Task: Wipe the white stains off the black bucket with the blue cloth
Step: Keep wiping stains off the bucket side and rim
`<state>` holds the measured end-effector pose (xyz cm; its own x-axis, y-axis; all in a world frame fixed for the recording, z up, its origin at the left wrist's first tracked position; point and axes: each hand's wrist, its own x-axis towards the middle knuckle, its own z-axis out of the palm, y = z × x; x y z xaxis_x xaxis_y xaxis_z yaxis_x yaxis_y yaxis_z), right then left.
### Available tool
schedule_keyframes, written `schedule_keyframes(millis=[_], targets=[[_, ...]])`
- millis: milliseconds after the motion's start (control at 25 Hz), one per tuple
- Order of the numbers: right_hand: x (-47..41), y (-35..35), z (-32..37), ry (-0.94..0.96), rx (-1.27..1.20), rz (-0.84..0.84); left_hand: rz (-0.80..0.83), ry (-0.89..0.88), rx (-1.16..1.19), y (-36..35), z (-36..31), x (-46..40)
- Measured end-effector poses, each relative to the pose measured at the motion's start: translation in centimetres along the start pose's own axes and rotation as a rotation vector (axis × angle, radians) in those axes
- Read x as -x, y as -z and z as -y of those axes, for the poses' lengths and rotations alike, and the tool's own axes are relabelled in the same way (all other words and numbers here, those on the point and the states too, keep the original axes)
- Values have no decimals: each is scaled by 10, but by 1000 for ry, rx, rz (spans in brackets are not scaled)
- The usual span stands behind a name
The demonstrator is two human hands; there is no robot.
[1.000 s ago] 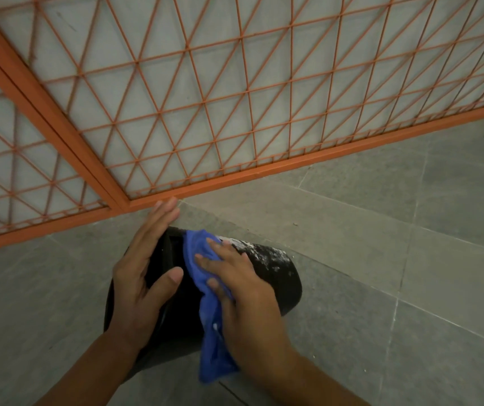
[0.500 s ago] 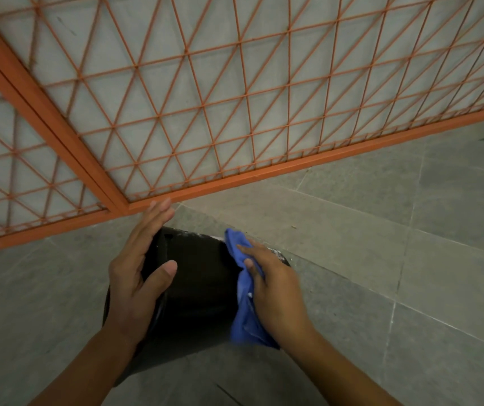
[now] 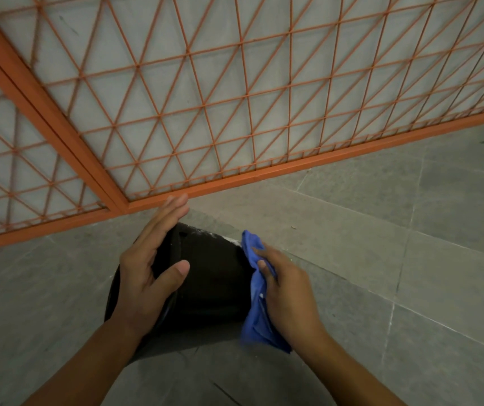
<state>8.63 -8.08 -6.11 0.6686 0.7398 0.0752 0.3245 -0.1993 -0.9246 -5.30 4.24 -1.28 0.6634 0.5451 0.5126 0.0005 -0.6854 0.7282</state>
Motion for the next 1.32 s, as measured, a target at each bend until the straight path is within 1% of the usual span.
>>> schedule_keyframes(millis=[40,120,200,280,360,400,480,560,600,640,720,760,840,880,920,960,1000,1080,1160,1240,1320], targets=[[8,0,2,5,-20,-2,11,-14,-10,-2,-1,0],[14,-4,13,90,-54,27,26,-31,-36,-4,-2,0],[0,-7,17,149,-10,89,18,-15,-47,-3,0,0],[-17,-6,9,95,7,86,-8,11,-31,0,2,0],[-14,-2,0,14,48,29,-22,20,-4,1,1,2],[-6,-1,0,7,46,11,-20,11,-4,1,0,2],[8,-3,8,59,-15,9,-10,-7,-18,-1,-2,4],[5,-6,14,138,-20,72,-18,-6,-20,-2,-1,2],[-4,-7,11,137,-4,94,-27,9,-17,-1,0,2],[-12,-6,6,93,9,82,-37,25,-14,0,2,2],[-16,-2,-9,-1,54,2,-48,42,2,1,1,1],[-11,1,-13,-19,58,-35,-43,41,13,0,0,0],[5,2,-12,-28,-5,-44,-21,26,16,-2,-2,-1],[10,0,-9,-12,-37,-25,-16,16,12,-2,-1,-1],[10,-2,-4,46,-32,3,-15,12,8,-2,-1,-2],[4,-4,-4,91,22,22,-22,20,7,-2,0,-2],[-5,-5,-7,96,57,28,-32,36,9,-2,1,-2],[-21,-2,-19,3,100,-4,-53,59,23,-1,0,-2],[-15,4,-27,-83,137,-53,-47,55,37,-2,-2,-1],[4,6,-23,-64,110,-55,-25,36,28,-3,-3,0],[12,2,-10,36,28,-31,-14,27,5,-2,-3,1]])
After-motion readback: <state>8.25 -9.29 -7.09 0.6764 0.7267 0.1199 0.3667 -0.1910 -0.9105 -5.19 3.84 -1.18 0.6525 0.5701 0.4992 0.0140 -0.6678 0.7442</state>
